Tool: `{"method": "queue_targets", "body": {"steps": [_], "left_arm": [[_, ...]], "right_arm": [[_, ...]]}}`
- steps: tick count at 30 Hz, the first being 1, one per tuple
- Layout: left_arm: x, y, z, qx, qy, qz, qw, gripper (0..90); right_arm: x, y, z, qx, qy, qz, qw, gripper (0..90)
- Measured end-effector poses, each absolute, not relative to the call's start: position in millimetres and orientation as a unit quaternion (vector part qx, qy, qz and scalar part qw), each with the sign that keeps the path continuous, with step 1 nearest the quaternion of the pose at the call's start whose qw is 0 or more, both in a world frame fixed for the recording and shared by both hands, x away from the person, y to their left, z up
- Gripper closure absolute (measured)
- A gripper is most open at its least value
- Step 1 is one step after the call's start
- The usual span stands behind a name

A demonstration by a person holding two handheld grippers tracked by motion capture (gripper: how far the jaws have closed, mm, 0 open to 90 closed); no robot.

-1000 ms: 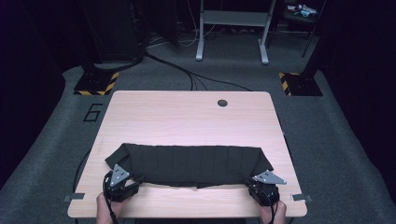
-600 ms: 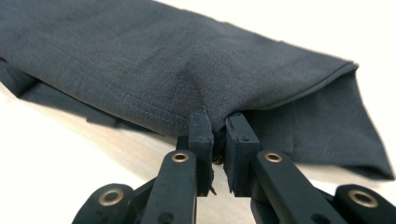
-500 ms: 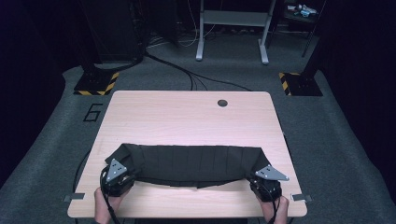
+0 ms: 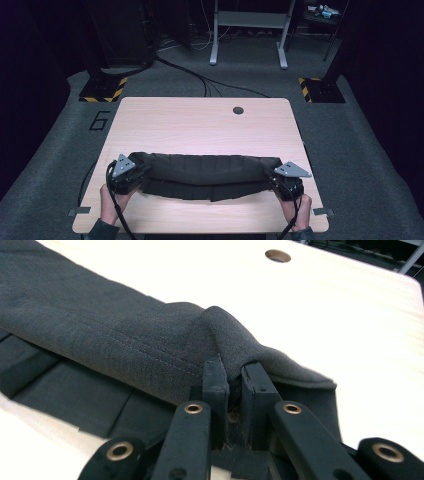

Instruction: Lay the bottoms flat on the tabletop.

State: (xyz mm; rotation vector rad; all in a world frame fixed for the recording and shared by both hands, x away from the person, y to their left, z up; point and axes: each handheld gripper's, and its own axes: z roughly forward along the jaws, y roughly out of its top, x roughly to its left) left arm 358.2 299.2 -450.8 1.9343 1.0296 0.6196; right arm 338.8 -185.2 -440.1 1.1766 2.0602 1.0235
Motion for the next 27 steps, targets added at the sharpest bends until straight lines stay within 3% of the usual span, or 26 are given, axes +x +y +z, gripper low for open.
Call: {"method": "queue_targets", "body": {"steps": [14, 23, 25, 27], "left_arm": [[401, 303, -432, 0.764, 0.429, 0.220, 0.428, 79.8], [477, 296, -424, 0.778, 0.452, 0.205, 0.384, 79.0], [497, 294, -427, 0.776, 0.471, 0.213, 0.361, 73.8], [509, 295, -431, 0.768, 0.488, 0.220, 0.353, 57.8]], "right_arm": [[381, -186, -418, 0.441, 0.767, 0.379, 0.272, 82.8], [465, -180, -407, 0.468, 0.774, 0.345, 0.252, 82.6], [492, -173, -409, 0.485, 0.770, 0.327, 0.254, 80.0], [515, -168, -414, 0.510, 0.760, 0.311, 0.257, 74.3]]}}
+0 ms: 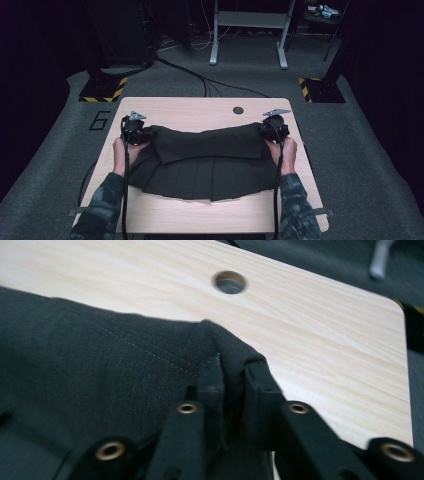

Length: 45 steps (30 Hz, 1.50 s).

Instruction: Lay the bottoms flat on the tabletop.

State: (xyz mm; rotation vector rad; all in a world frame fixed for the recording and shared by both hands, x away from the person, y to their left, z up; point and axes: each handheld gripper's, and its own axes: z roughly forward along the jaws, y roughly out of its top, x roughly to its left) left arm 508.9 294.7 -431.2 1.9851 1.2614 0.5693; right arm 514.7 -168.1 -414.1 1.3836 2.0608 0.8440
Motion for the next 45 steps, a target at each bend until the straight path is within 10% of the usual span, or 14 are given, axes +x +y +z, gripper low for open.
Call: {"method": "queue_targets", "body": {"steps": [5, 14, 45], "left_arm": [[501, 302, -437, 0.762, 0.497, 0.202, 0.364, 29.6], [490, 307, -458, 0.780, 0.487, 0.179, 0.349, 19.9], [453, 296, -521, 0.792, 0.486, 0.194, 0.314, 14.2]], "right_arm": [[519, -170, -423, 0.536, 0.744, 0.310, 0.250, 42.7], [486, -184, -447, 0.530, 0.767, 0.300, 0.201, 20.7], [467, -188, -515, 0.513, 0.787, 0.294, 0.178, 14.8]]}}
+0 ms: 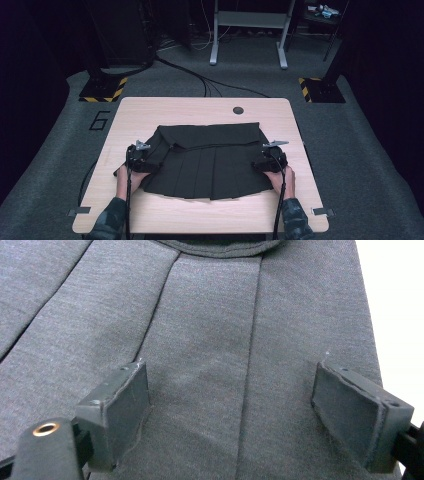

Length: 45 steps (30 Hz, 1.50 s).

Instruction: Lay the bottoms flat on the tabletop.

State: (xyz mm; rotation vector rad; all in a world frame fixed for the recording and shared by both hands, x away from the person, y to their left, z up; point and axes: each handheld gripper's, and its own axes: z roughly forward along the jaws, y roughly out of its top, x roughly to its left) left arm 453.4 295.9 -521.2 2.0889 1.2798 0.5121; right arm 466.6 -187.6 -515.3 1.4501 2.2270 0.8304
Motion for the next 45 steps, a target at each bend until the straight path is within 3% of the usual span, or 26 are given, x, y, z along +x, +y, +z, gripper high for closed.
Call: {"method": "queue_targets", "body": {"steps": [32, 45], "left_arm": [[369, 305, -525, 0.788, 0.481, 0.203, 0.326, 14.5], [363, 302, -513, 0.788, 0.479, 0.195, 0.333, 14.9]], "right_arm": [[398, -185, -518, 0.496, 0.793, 0.304, 0.178, 15.2], [392, -181, -510, 0.493, 0.801, 0.288, 0.179, 15.0]]}}
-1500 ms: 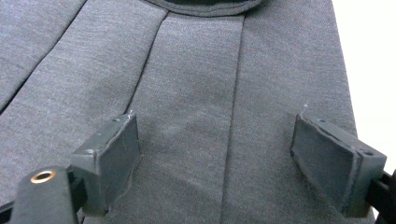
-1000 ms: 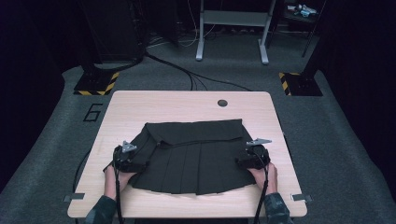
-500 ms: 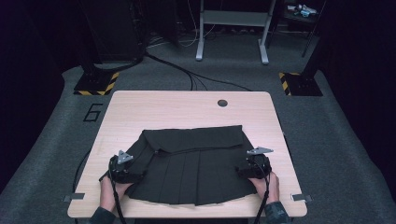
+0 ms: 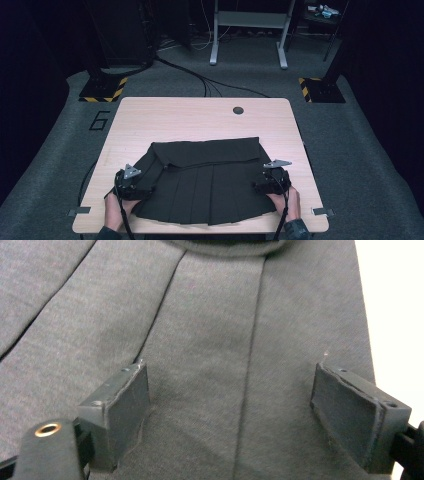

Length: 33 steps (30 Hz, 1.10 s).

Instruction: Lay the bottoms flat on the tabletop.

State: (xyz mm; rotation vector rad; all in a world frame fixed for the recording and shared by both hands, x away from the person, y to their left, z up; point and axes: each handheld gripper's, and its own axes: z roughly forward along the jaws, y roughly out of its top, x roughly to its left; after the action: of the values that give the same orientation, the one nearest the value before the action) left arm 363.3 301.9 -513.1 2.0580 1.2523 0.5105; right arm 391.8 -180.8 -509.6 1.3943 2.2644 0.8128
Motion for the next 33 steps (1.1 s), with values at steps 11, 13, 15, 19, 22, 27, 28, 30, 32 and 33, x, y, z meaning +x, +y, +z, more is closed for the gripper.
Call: {"method": "queue_targets", "body": {"steps": [11, 13, 15, 19, 22, 27, 28, 30, 32, 33], "left_arm": [[392, 269, -484, 0.799, 0.439, 0.190, 0.364, 16.2], [399, 262, -484, 0.801, 0.437, 0.187, 0.364, 16.8], [406, 258, -484, 0.810, 0.430, 0.187, 0.353, 18.6], [415, 254, -485, 0.812, 0.431, 0.190, 0.344, 26.2], [419, 256, -487, 0.809, 0.440, 0.190, 0.341, 37.2], [419, 258, -491, 0.812, 0.439, 0.181, 0.340, 55.8], [418, 258, -493, 0.814, 0.437, 0.180, 0.337, 60.5], [418, 258, -495, 0.813, 0.439, 0.171, 0.341, 68.1], [419, 258, -497, 0.815, 0.438, 0.165, 0.342, 73.6], [419, 258, -497, 0.816, 0.437, 0.163, 0.342, 75.9]], "right_arm": [[429, -172, -476, 0.477, 0.795, 0.318, 0.197, 25.5], [438, -168, -478, 0.481, 0.796, 0.311, 0.194, 29.0], [445, -166, -480, 0.483, 0.798, 0.309, 0.188, 32.7], [456, -168, -485, 0.493, 0.792, 0.309, 0.186, 39.5], [460, -170, -489, 0.503, 0.789, 0.303, 0.180, 47.1], [464, -169, -494, 0.506, 0.790, 0.297, 0.177, 58.8], [464, -169, -494, 0.506, 0.790, 0.295, 0.178, 61.9], [464, -169, -495, 0.510, 0.790, 0.292, 0.174, 66.9], [464, -169, -496, 0.510, 0.790, 0.291, 0.177, 73.8], [464, -168, -497, 0.509, 0.792, 0.287, 0.178, 77.9]]}}
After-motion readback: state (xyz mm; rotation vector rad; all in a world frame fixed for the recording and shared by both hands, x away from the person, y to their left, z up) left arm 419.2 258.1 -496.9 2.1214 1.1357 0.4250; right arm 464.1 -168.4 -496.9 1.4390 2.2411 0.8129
